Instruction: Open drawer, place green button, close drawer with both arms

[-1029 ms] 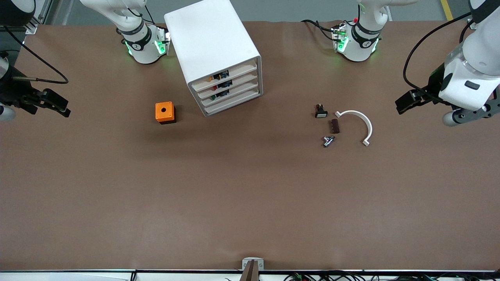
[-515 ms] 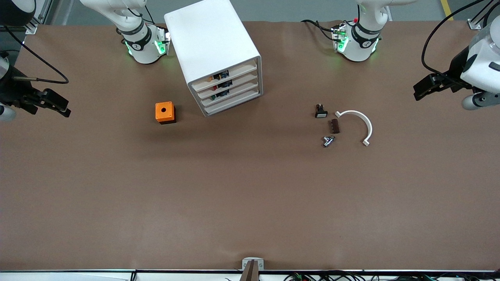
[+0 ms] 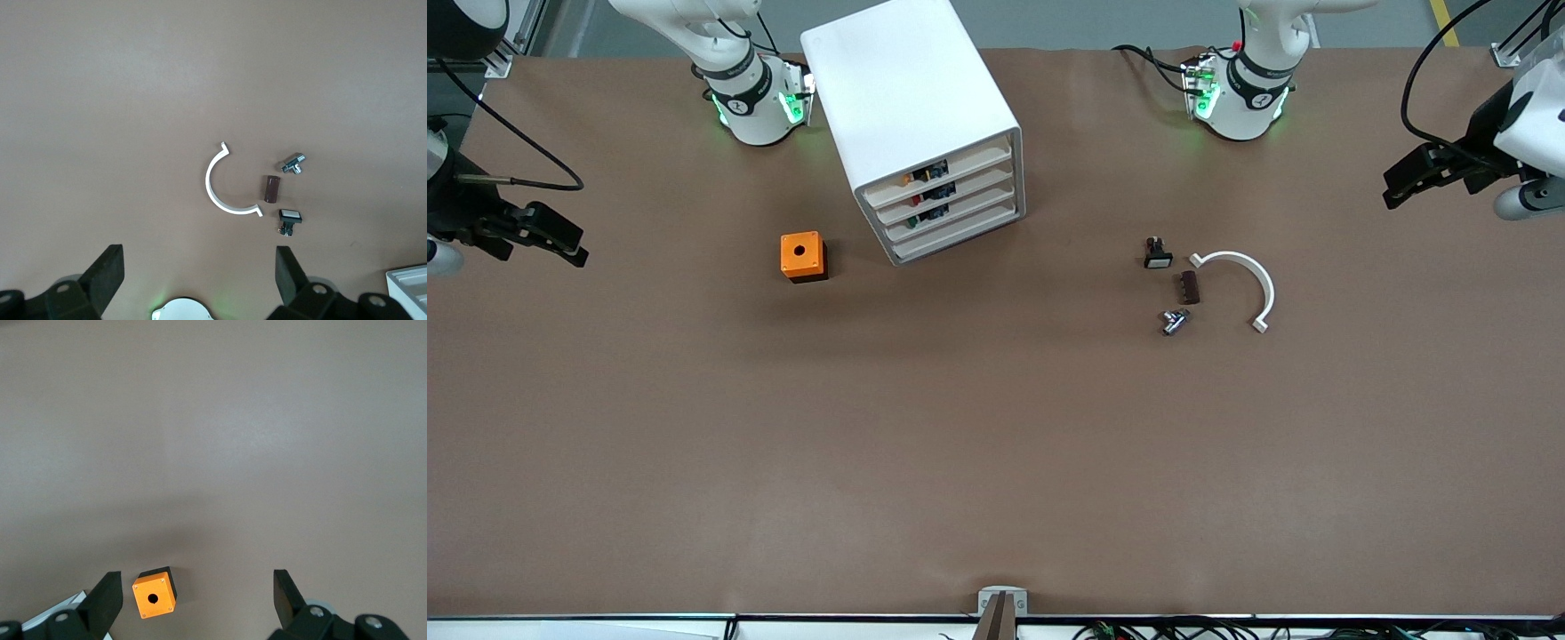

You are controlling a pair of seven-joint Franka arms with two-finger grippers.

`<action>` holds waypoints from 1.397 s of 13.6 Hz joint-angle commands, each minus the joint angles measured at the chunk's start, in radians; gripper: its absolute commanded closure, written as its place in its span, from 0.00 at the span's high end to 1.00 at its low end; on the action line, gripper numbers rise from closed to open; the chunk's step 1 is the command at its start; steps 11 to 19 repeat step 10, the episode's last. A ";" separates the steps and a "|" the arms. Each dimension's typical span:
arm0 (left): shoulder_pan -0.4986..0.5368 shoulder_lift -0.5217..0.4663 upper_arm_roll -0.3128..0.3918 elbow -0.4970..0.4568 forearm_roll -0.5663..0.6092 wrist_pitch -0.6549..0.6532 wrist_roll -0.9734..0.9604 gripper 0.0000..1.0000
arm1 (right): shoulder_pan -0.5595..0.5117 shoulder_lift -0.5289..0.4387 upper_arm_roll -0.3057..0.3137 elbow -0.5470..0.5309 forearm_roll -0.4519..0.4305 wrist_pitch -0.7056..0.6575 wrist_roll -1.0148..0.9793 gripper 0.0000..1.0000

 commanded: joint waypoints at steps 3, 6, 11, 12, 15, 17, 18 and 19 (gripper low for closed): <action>-0.006 -0.025 0.006 -0.025 -0.030 0.013 0.033 1.00 | -0.018 -0.007 0.016 0.002 -0.012 -0.002 -0.007 1.00; -0.006 -0.016 0.001 -0.008 -0.030 0.011 0.024 1.00 | -0.018 -0.007 0.016 0.002 -0.012 -0.003 -0.007 1.00; -0.009 0.012 0.001 0.016 -0.030 0.013 0.018 1.00 | -0.018 -0.009 0.016 0.002 -0.012 -0.003 -0.007 1.00; -0.009 0.012 0.001 0.016 -0.030 0.013 0.018 1.00 | -0.018 -0.009 0.016 0.002 -0.012 -0.003 -0.007 1.00; -0.009 0.012 0.001 0.016 -0.030 0.013 0.018 1.00 | -0.018 -0.009 0.016 0.002 -0.012 -0.003 -0.007 1.00; -0.009 0.012 0.001 0.016 -0.030 0.013 0.018 1.00 | -0.018 -0.009 0.016 0.002 -0.012 -0.003 -0.007 1.00; -0.009 0.012 0.001 0.016 -0.030 0.013 0.018 1.00 | -0.018 -0.009 0.016 0.002 -0.012 -0.003 -0.007 1.00; -0.009 0.012 0.001 0.016 -0.030 0.013 0.018 1.00 | -0.018 -0.009 0.016 0.002 -0.012 -0.003 -0.007 1.00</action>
